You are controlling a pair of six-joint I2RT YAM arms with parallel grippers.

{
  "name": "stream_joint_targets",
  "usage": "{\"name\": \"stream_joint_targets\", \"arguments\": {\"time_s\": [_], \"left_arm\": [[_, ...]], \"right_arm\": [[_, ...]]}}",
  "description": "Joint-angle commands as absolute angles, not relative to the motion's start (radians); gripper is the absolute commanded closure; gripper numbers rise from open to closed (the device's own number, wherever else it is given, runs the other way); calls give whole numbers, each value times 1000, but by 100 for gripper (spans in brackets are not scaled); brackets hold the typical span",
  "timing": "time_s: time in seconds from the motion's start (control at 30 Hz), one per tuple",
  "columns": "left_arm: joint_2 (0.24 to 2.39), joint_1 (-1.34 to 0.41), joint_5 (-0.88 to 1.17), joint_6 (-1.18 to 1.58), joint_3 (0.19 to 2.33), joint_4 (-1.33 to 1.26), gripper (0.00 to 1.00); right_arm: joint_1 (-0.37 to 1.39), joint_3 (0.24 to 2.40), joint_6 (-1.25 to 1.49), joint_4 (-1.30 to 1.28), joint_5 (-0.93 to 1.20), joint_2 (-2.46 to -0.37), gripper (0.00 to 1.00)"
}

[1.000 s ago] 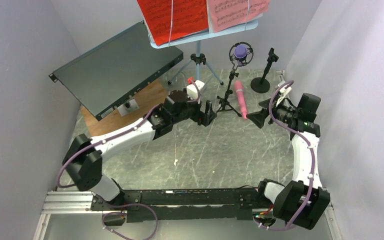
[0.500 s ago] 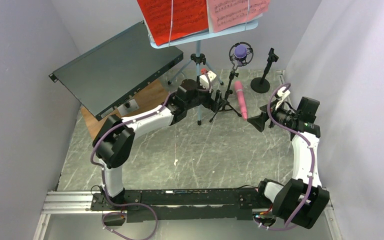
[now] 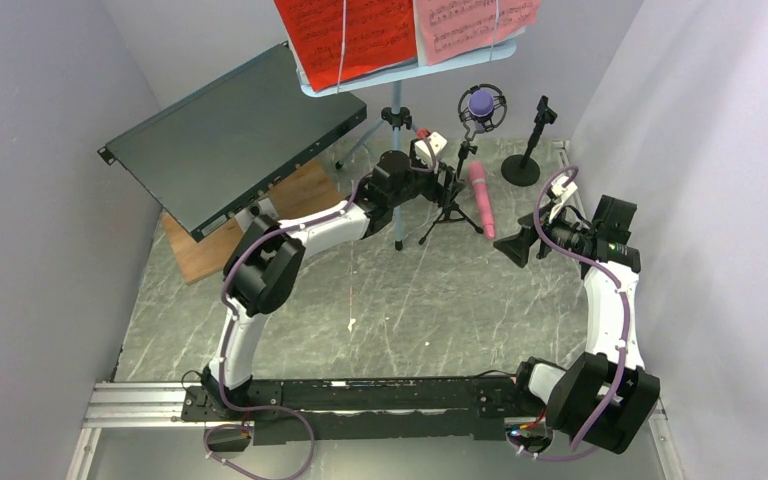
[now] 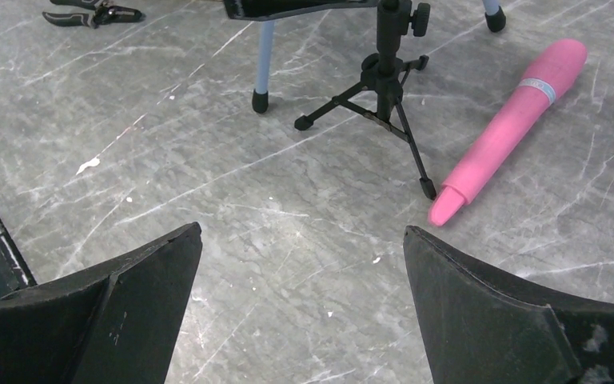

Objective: Pack up the instrument practice props
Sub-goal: Pick up the microphone stand with the microphone from the center of the board.

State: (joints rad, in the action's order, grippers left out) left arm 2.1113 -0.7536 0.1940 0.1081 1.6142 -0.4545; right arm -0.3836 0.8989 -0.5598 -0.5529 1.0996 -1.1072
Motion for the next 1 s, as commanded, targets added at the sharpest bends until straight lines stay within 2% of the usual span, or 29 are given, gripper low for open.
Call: {"name": "stream_joint_targets", "arguments": {"time_s": [0.0,0.3,0.67,0.8,0.97], "left_arm": [[2163,-749,216,79,1707,-534,19],[2235,-747,193,52,1787,-552,27],[2257,-748,220,45,1808,-603,46],[2246,-749,242,33,1793,-621,61],[2227,-751,264,20,1771,-632,88]], "right_arm": [[-388,946,-604,-577,1125,-1111,0],[-387,951,-614,-592,1138,-1116,0],[-387,950,-620,-597,1136,-1115,0],[-388,950,-623,-598,1135,-1115,0],[-388,948,-623,-598,1136,-1114,0]]}}
